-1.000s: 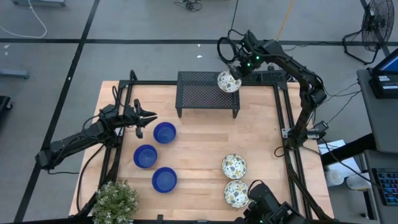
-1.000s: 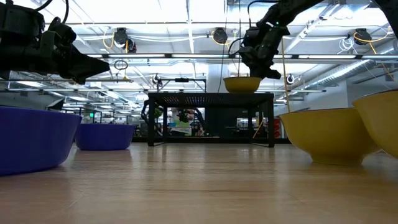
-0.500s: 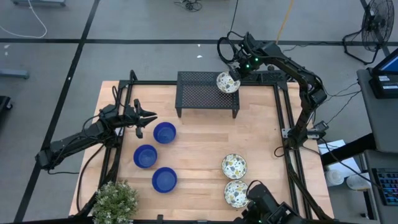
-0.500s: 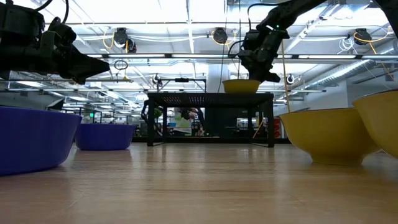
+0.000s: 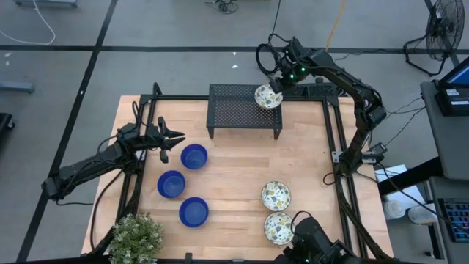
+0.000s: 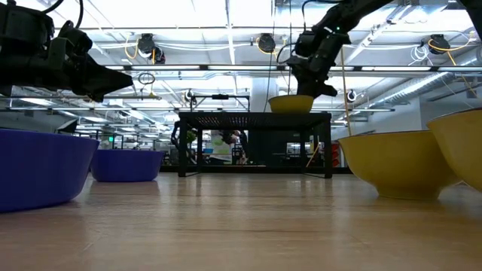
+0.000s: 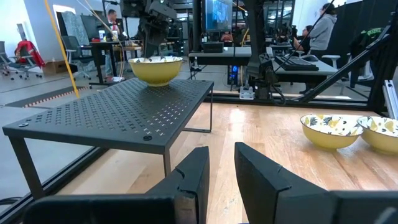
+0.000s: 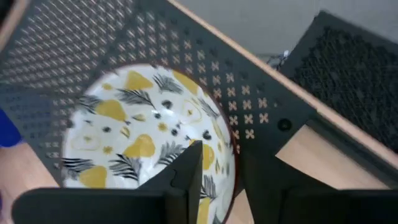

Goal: Pick & Place Mini bowls
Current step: Stack the top white patterned bowl on the white patterned bowl on the shelf

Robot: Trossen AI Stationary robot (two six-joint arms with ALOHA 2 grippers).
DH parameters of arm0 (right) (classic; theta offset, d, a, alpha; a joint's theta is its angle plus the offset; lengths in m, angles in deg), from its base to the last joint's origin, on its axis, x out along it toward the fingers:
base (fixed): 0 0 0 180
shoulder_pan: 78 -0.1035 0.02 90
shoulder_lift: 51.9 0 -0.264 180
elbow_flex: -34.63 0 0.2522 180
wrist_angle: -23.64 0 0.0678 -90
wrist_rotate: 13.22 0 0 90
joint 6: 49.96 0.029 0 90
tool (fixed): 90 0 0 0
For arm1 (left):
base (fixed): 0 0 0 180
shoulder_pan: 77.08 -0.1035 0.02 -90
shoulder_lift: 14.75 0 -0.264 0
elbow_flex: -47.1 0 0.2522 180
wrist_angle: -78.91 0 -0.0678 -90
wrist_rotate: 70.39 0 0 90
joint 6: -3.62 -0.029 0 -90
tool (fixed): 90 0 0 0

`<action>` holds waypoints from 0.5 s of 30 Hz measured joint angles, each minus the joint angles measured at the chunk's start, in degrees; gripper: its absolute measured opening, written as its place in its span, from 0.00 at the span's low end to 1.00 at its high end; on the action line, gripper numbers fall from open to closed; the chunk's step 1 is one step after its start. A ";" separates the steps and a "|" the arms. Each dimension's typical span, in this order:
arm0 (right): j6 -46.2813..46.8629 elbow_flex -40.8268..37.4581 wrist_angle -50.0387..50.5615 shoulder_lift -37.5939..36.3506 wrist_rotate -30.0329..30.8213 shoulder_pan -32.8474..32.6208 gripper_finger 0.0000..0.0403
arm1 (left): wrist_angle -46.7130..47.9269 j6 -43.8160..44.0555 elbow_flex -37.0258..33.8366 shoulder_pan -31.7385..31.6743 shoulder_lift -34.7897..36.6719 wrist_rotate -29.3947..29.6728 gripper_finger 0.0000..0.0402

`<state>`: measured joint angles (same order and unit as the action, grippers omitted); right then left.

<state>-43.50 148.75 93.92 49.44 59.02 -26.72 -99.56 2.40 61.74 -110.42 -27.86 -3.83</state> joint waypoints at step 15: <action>-2.97 0.00 -1.46 -12.97 -0.27 -3.88 0.31 | 0.00 0.00 -0.02 0.00 0.00 0.01 0.20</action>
<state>-46.47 148.75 92.46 36.46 58.74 -30.59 -99.56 2.39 61.72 -110.42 -27.86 -3.82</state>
